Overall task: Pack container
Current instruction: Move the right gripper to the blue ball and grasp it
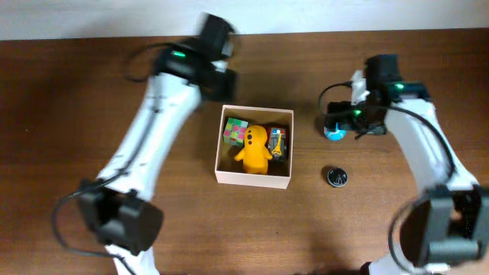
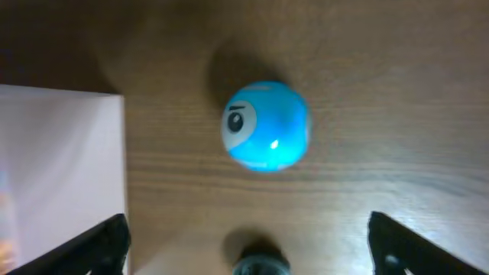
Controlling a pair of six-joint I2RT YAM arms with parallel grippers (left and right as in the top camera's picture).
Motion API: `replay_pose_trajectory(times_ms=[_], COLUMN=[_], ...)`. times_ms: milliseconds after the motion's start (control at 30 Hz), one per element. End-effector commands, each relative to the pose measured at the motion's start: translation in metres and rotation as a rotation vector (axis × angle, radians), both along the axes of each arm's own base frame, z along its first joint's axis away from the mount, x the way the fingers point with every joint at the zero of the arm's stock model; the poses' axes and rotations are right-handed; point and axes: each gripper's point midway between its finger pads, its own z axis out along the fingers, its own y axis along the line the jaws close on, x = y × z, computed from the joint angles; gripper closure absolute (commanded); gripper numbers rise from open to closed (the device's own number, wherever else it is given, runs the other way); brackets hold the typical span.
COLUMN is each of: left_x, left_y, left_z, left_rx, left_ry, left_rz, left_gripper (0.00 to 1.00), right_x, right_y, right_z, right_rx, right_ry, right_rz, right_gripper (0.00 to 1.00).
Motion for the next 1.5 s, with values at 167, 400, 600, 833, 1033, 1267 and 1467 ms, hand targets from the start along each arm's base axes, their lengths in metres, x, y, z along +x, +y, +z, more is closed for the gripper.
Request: replay_pose_trajectory(times_ms=[167, 400, 600, 833, 1033, 1267, 1467], left_x=[-0.022, -0.023, -0.023, -0.023, -0.023, -0.023, -0.023], left_y=[0.077, 0.085, 0.085, 0.085, 0.085, 0.085, 0.085], left_z=[0.009, 0.008, 0.008, 0.008, 0.008, 0.008, 0.008], left_rx=[0.040, 0.042, 0.042, 0.042, 0.042, 0.042, 0.042], left_ry=[0.098, 0.109, 0.109, 0.109, 0.109, 0.109, 0.109], left_rz=[0.159, 0.177, 0.177, 0.177, 0.177, 0.177, 0.177], left_gripper=[0.01, 0.01, 0.01, 0.01, 0.01, 0.01, 0.01], right_x=[0.018, 0.022, 0.018, 0.023, 0.023, 0.027, 0.018], right_y=[-0.001, 0.008, 0.008, -0.002, -0.006, 0.003, 0.052], right_z=[-0.060, -0.064, -0.065, -0.066, -0.064, -0.005, 0.101], right_rx=[-0.001, 0.046, 0.045, -0.011, -0.036, -0.037, -0.020], right_ry=[0.080, 0.075, 0.088, 0.070, 0.068, 0.002, -0.131], right_rz=[-0.011, 0.000, 0.001, -0.011, -0.016, 0.011, 0.128], right_gripper=[0.08, 0.25, 0.28, 0.42, 0.61, 0.61, 0.61])
